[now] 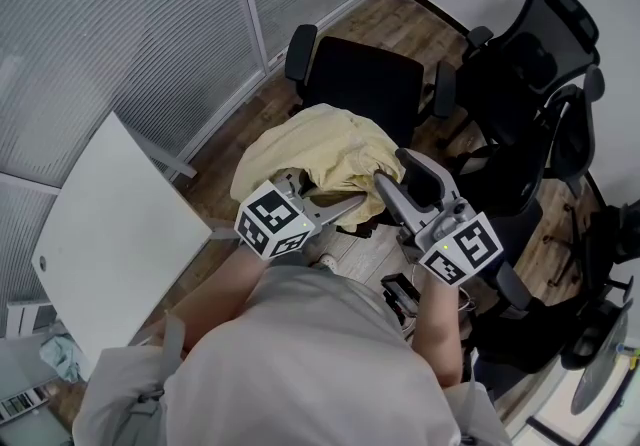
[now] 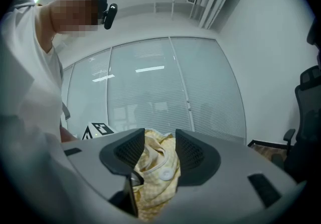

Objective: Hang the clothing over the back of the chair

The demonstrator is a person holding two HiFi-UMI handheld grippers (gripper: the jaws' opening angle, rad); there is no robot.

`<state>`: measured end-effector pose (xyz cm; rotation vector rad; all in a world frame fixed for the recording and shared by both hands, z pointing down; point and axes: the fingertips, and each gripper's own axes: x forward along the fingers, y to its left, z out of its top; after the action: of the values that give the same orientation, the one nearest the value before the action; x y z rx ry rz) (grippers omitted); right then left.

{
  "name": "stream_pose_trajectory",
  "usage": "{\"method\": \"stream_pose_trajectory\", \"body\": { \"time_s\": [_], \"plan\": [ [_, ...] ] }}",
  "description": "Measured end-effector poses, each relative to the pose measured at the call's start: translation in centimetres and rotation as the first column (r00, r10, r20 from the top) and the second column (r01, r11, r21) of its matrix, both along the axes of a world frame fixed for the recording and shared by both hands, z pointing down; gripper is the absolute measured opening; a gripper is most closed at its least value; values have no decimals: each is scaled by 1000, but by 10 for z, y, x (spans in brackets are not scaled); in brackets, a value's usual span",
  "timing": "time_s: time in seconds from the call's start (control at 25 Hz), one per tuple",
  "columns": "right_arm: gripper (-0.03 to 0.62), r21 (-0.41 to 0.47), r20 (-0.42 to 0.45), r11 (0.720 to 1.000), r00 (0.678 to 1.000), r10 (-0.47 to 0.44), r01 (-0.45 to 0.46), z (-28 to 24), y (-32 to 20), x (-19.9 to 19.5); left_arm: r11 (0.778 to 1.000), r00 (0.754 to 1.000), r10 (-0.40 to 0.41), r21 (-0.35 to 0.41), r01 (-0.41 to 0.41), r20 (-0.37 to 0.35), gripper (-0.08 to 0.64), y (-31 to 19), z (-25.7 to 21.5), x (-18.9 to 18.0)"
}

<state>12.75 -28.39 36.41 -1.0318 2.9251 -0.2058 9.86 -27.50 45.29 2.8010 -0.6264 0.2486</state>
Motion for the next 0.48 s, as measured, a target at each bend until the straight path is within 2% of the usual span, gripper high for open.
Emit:
{"method": "stream_pose_trajectory", "body": {
  "time_s": [0.24,0.36,0.48],
  "plan": [
    [203,-15,-25,998,997,-69,69,4,9,-14,1000,1000,-2,1,2,3,270,1,0,0],
    [227,-15,-116,997,990,-83,82,15,11,-21,1000,1000,0,2,0,8,273,1,0,-1],
    [229,-20,-202,999,979,-38,35,27,6,-18,1000,1000,6,3,-6,14,279,3,0,0]
  ]
}}
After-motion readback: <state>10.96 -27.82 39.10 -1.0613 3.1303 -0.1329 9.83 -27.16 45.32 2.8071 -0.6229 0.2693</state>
